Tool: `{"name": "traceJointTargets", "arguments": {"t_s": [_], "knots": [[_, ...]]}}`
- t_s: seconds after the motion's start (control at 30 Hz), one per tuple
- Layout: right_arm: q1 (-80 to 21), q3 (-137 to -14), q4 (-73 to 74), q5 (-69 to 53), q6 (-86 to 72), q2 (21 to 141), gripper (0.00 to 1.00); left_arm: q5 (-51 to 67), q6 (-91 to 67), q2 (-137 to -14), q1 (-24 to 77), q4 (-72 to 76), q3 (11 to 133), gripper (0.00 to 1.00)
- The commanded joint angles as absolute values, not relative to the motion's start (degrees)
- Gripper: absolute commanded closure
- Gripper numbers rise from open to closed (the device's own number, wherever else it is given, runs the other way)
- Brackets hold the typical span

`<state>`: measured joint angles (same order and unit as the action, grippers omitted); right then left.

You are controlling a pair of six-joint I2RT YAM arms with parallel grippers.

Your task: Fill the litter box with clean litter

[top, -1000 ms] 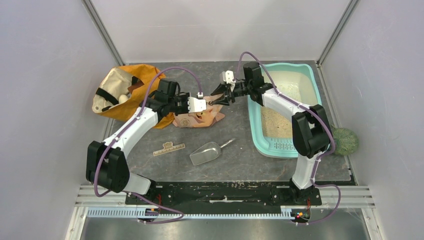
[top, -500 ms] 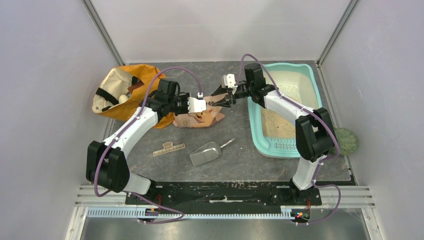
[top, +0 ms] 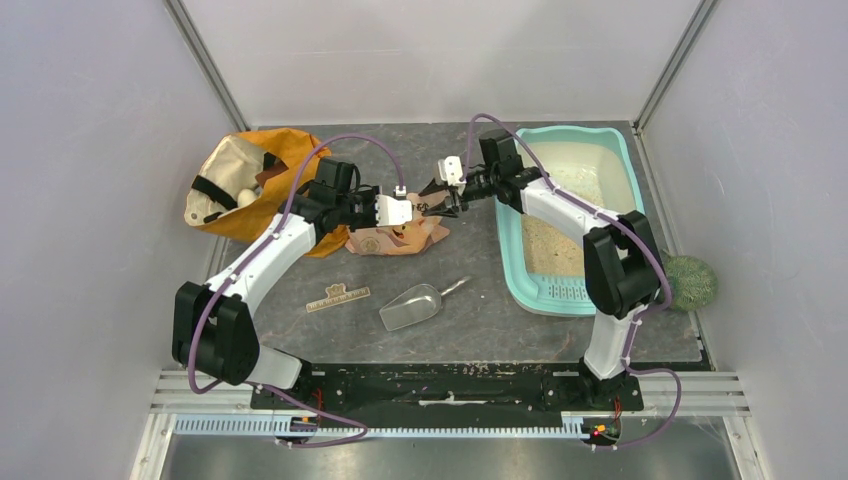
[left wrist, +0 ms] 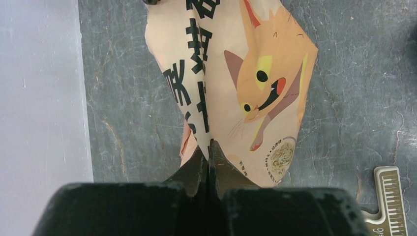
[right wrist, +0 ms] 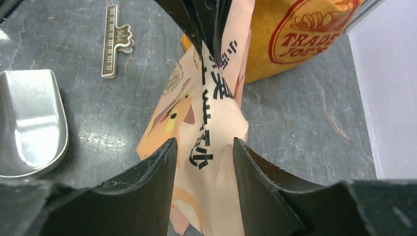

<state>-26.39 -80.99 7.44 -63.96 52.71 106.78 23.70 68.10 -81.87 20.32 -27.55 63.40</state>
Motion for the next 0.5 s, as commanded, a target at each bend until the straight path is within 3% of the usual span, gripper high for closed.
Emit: {"name": "traceJointTargets", "arguments": {"t_s": [0.0,0.33,0.47], "knots": [[-26.43,-83.06,8.41,-61.78,56.05,108.14,0.47,26.63,70.91,-79.98,20.19,-26.41,66.34,0.98],[-26.37,-83.49,13.65,-59.06,61.82,110.29,0.52,25.99,72.07,-79.55,20.21,-26.87,66.84,0.98],[-26.03,-84.05,13.90,-57.31,61.37,110.61,0.64,26.08,74.13,-78.02,20.15,-28.55,66.48,0.94]]}}
